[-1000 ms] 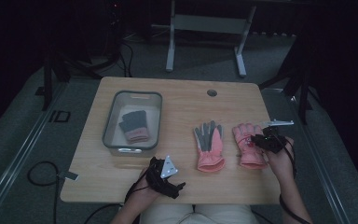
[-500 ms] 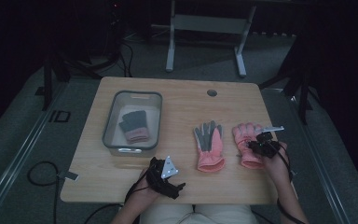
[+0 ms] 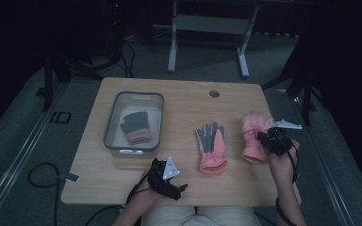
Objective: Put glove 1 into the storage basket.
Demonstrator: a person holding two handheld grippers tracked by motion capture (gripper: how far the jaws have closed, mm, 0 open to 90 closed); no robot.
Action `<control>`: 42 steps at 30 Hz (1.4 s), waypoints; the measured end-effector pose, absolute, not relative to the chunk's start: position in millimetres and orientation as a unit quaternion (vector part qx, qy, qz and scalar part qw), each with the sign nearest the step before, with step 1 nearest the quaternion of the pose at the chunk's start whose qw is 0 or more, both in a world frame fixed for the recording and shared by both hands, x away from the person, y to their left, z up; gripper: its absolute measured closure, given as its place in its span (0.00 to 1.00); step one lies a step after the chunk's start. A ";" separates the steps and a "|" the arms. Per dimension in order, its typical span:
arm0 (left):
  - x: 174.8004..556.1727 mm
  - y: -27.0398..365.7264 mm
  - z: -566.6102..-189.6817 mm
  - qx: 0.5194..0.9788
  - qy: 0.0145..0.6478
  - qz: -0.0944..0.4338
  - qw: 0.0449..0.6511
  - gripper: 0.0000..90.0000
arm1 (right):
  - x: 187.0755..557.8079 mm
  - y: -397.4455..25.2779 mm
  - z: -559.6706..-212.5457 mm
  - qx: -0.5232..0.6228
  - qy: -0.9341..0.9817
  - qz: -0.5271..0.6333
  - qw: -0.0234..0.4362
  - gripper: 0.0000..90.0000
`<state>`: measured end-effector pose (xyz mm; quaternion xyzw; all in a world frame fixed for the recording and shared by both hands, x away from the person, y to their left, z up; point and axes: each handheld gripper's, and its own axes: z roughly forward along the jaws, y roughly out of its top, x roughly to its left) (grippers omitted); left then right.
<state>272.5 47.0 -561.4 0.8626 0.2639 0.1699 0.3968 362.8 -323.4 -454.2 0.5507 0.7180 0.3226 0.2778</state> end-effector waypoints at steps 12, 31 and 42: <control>272.6 48.5 -561.3 0.862 0.264 0.171 0.397 0.01 | 350.6 -266.6 -419.9 0.516 0.734 0.353 0.266 0.98; 271.4 49.2 -560.0 0.861 0.258 0.171 0.403 0.01 | 346.8 -194.2 -435.8 0.484 0.775 0.337 0.226 0.98; 272.2 48.5 -560.7 0.863 0.257 0.169 0.401 0.01 | 362.7 -191.4 -475.0 0.502 0.784 0.303 0.205 0.98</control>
